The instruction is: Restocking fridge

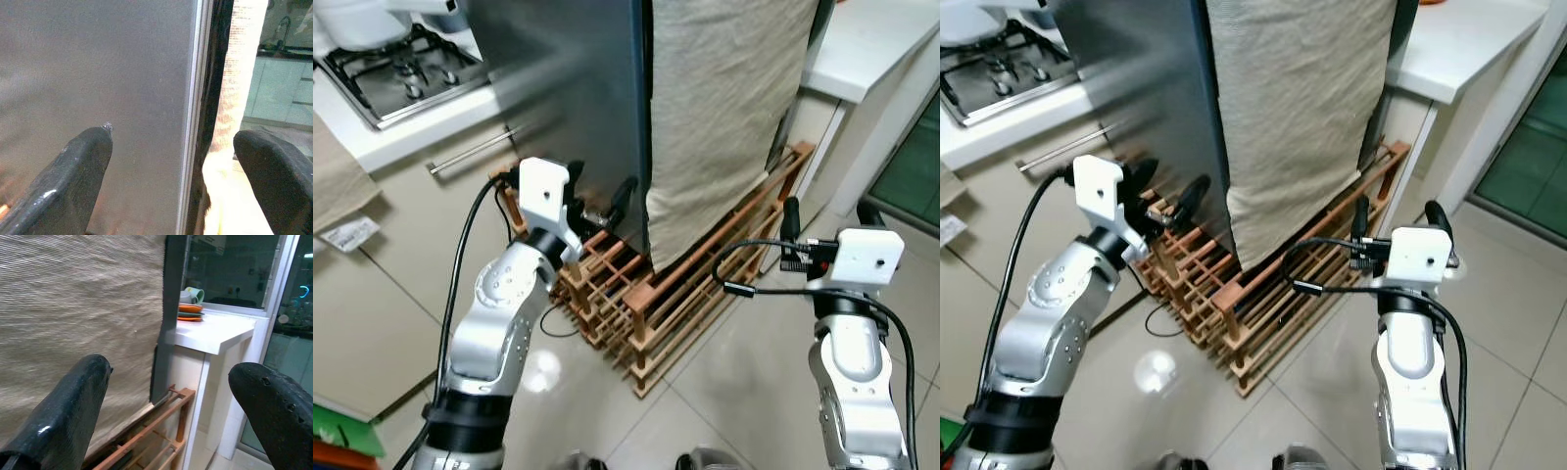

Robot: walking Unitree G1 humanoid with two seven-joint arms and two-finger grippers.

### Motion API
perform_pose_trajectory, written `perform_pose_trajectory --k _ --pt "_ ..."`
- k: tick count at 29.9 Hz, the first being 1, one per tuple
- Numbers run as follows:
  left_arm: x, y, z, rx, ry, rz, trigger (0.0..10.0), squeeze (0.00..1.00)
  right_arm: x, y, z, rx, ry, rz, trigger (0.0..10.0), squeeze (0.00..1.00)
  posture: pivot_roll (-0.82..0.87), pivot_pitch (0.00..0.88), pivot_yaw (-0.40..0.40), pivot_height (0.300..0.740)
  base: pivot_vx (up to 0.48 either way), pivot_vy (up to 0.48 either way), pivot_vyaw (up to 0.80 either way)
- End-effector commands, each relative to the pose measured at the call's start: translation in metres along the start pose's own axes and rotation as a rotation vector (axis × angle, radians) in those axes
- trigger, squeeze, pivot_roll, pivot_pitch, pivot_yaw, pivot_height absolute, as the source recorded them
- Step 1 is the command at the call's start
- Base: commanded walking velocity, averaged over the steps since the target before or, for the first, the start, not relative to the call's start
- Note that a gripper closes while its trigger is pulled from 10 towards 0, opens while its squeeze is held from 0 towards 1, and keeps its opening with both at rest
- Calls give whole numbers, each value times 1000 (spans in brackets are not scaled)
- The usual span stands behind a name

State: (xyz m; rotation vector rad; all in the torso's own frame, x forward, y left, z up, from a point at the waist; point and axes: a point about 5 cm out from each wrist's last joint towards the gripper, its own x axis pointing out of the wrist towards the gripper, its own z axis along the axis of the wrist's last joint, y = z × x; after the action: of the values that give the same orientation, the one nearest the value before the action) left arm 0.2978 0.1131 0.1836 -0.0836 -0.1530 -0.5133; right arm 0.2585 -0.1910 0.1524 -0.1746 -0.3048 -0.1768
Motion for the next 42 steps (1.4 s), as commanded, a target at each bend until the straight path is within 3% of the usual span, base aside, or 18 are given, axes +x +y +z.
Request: perform_pose_trajectory --k 1,2,6,7,10,15,17,18,25,33,42 --pt "1 -8 0 -26 1 -46 10000 0 2 2 -2 5 1 3 10000 427 -186 60 80 732 0 0 0" --pt "4 -15 0 -50 1 -81 10000 0 4 2 -2 6 -2 4 10000 431 -187 59 79 732 0 0 0" --pt "10 -19 -2 -69 4 -90 10000 0 6 3 -1 8 -6 3 10000 427 -191 58 77 732 0 0 0" --pt "19 -21 -2 -86 1 -83 10000 0 8 3 0 9 -12 3 10000 431 -197 59 77 732 0 0 0" --pt "30 -17 -3 -139 12 -42 10000 0 10 2 2 5 -24 2 10000 427 -206 63 80 732 0 0 0" --pt "35 -21 0 -204 11 -64 10000 0 11 0 2 2 -29 -5 10000 431 -215 70 84 732 0 0 0" --pt "36 -26 2 -219 8 -107 10000 0 11 0 3 2 -31 -6 10000 427 -218 70 85 732 0 0 0" --pt "36 -35 4 -233 7 -183 10000 0 11 0 3 0 -34 -7 10000 431 -221 72 86 732 0 0 0" --pt "41 -40 1 -203 15 -220 10000 0 11 -3 2 -7 -34 -12 10000 427 -220 76 87 732 0 0 0" --pt "52 -57 2 -242 37 -293 10000 0 9 -3 1 -8 -31 -16 10000 431 -217 82 87 732 0 0 0" --pt "70 -50 8 -223 -2 -182 10000 0 9 -2 1 -6 -30 -17 10000 427 -222 86 87 732 0 0 0"
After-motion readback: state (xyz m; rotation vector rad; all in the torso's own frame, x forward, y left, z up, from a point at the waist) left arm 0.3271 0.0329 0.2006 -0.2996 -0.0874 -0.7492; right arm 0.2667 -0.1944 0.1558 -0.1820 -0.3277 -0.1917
